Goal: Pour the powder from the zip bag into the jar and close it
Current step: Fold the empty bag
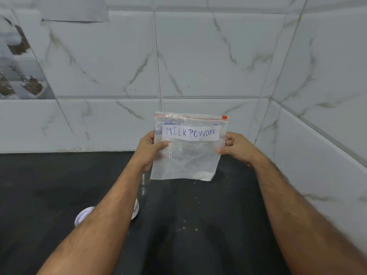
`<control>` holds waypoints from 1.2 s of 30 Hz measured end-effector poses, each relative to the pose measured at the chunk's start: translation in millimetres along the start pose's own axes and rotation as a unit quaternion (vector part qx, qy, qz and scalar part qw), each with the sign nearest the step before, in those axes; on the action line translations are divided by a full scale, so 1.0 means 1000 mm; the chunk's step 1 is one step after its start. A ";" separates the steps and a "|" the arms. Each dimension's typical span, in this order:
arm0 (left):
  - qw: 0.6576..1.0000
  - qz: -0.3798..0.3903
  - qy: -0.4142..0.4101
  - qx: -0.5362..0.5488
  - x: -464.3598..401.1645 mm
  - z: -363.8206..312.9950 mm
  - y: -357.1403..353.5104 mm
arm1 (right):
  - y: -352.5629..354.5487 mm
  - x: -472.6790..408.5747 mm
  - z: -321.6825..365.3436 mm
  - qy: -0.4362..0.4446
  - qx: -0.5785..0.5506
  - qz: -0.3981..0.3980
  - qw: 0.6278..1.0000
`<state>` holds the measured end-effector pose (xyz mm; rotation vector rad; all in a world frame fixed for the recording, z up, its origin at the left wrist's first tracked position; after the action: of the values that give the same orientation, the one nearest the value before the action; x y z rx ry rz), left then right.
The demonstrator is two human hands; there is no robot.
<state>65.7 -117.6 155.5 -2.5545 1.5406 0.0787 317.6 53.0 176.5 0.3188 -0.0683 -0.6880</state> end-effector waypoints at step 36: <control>0.983 -0.021 0.173 0.053 0.030 0.032 0.018 | -0.033 0.045 -0.008 -0.034 -0.182 -0.169 0.968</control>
<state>64.6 -146.9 118.3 -2.6139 1.5481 -0.4622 333.1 2.3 157.0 -0.0503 0.0489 -1.0327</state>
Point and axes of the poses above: each hand's wrist, its own x-axis away from the middle knuckle, its own y-axis out of the back of the hand, z = x × y, the point moved 1 cm from there along -x, towards the middle knuckle, and after that the axes turned 3 degrees about z, right-handed, at the moved point
